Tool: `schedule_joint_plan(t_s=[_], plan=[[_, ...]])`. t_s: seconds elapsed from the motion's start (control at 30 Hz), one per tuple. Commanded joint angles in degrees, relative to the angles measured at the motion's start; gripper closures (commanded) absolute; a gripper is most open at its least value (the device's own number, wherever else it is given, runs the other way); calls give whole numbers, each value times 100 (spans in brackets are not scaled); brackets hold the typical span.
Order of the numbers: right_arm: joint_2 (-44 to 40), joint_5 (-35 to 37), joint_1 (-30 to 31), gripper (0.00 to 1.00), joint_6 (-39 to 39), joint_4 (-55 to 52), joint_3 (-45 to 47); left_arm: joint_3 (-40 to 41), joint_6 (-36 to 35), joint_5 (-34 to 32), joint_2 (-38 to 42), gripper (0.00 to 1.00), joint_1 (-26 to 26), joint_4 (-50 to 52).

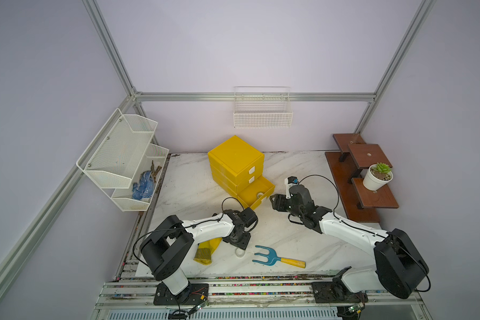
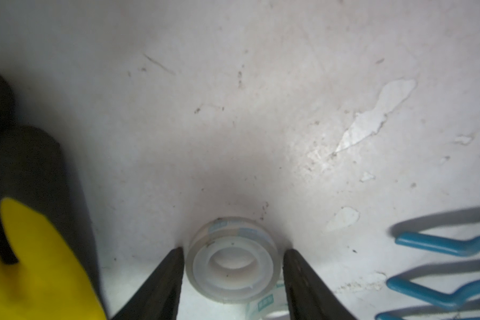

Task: Place the transparent tape into the drawer according to color
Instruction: Pick up the tape at the center of the board.

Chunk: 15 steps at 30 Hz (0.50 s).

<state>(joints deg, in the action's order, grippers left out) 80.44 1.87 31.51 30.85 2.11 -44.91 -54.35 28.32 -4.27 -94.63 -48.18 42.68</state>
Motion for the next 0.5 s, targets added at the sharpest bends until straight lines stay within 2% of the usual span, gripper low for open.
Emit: schedule_joint_plan(t_s=[0.0,0.23,0.47], plan=[[-102,85,-44,35,36,90,17,12,-28,-135,-161,46,-33,9],[-88,78,-52,35,57,75,26,-146,62,-487,81,53,-30,194],[-138,147,-79,35,78,29,41,-811,30,-1040,516,53,0,629]])
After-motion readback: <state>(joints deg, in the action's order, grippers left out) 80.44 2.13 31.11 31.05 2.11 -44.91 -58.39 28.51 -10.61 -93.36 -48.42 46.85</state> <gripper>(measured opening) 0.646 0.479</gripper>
